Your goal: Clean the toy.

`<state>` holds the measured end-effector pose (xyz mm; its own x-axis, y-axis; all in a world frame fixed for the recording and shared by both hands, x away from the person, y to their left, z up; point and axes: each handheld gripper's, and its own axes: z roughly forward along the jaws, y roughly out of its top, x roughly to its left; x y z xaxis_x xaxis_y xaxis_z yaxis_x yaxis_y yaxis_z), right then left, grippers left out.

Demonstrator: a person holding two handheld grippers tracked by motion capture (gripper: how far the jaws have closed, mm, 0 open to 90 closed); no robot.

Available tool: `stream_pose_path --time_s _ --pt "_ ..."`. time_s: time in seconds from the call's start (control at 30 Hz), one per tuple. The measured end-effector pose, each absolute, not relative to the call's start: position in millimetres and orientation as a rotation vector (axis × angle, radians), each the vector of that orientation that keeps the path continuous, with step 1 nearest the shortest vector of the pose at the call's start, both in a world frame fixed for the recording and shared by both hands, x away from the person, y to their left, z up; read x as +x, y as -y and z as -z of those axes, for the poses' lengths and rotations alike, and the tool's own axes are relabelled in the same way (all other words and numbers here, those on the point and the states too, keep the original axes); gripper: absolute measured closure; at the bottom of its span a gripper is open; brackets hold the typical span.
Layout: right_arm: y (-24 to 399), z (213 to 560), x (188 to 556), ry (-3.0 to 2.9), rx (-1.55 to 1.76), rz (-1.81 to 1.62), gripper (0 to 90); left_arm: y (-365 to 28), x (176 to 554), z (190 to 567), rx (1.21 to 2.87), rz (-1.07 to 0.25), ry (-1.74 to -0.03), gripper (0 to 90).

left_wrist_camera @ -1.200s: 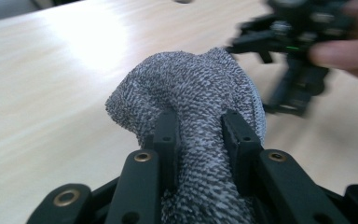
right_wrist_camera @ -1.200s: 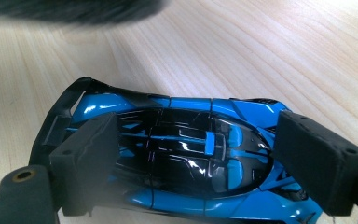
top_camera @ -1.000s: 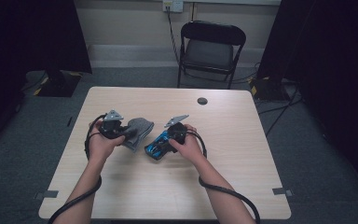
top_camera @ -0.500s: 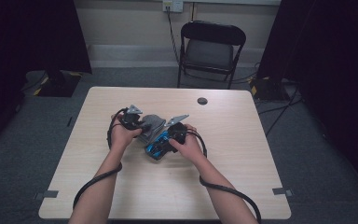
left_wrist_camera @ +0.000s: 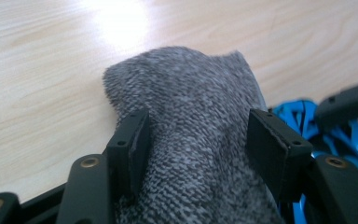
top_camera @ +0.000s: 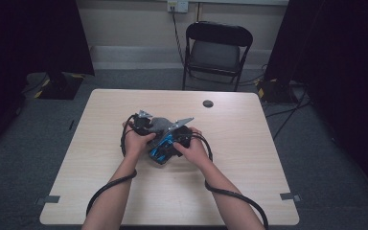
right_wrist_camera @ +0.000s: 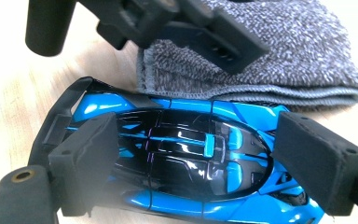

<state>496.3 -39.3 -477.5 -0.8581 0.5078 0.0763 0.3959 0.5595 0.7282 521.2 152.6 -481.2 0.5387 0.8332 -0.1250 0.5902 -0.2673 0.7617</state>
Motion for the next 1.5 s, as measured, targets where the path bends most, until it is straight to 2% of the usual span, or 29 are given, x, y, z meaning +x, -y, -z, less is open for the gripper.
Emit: stream_pose_path --time_s 0.13,0.23,0.3,0.43,0.63,1.5 --pt "40 477 497 -2.649 0.768 -1.177 13.8 -148 523 487 2.016 -0.4 -1.164 47.7" --pt "39 477 497 -2.649 0.768 -1.176 13.8 -148 524 489 2.035 -0.389 -1.152 55.3" --pt "39 477 497 -2.648 0.769 -1.177 13.8 -148 522 489 2.029 -0.369 -1.147 63.6" --pt "39 478 497 -2.647 0.769 -1.18 13.8 -150 519 489 2.06 -0.34 -1.113 71.4" --pt "39 477 497 -2.651 0.771 -1.172 13.8 -156 515 483 2.159 -0.315 -1.012 73.0" --pt "39 477 497 -2.649 0.77 -1.175 13.8 -185 489 480 2.193 -0.259 -0.959 73.0"
